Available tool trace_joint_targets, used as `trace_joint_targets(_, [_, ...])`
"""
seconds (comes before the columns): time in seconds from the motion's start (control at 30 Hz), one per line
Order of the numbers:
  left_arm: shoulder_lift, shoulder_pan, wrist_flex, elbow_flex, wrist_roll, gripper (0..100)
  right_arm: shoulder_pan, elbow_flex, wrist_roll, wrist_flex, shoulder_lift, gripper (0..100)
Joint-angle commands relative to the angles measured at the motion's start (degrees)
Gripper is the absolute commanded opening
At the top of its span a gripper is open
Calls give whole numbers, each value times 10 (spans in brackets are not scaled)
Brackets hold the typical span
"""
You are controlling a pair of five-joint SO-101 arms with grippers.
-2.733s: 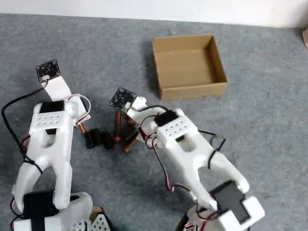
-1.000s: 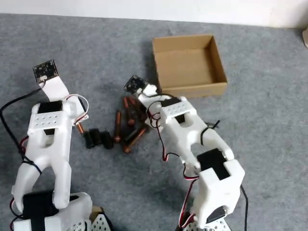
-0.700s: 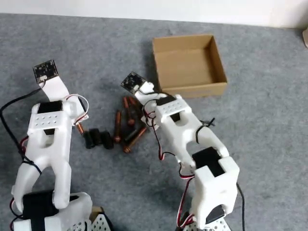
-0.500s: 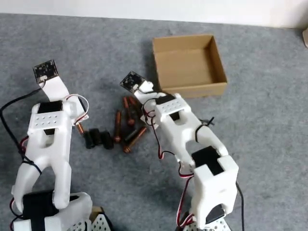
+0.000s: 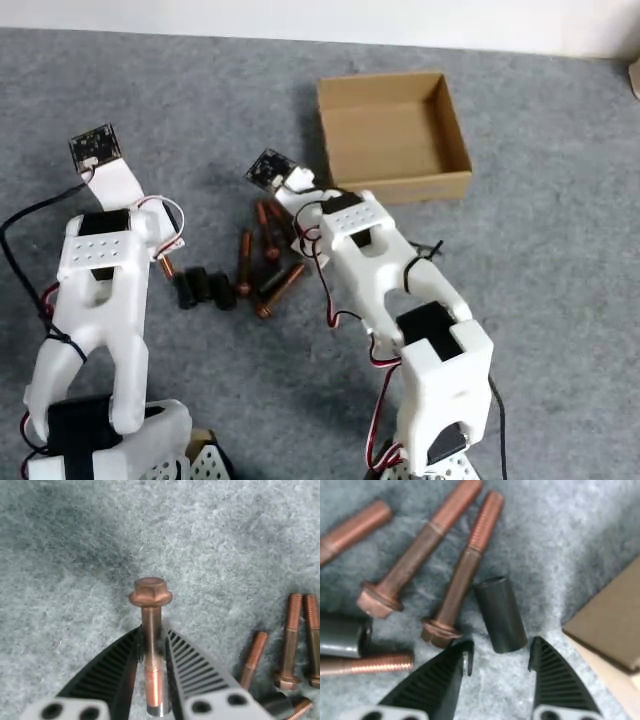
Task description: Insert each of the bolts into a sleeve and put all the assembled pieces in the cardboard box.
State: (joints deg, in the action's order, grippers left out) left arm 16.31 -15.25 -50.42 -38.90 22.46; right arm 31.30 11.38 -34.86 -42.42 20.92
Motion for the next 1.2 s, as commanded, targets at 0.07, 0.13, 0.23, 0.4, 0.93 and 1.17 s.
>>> trace_joint_targets(0.07, [24, 0, 14, 7, -5, 8, 37, -29, -14, 2, 13, 184])
trace_joint_targets(0.13, [24, 0, 14, 7, -5, 8, 38, -30, -15, 2, 36, 184])
trace_joint_targets(0.23, [24, 0, 14, 7, -5, 8, 43, -62, -20, 0, 65, 184])
trace_joint_targets(0.4, [24, 0, 14, 7, -5, 8, 49, -98, -20, -29, 96, 180])
trace_joint_targets(0.93, [23, 0, 14, 7, -5, 8, 35, -96, -19, -45, 114, 5])
trace_joint_targets(1.17, [22, 0, 25, 5, -5, 8, 39, -92, -18, -96, 47, 5])
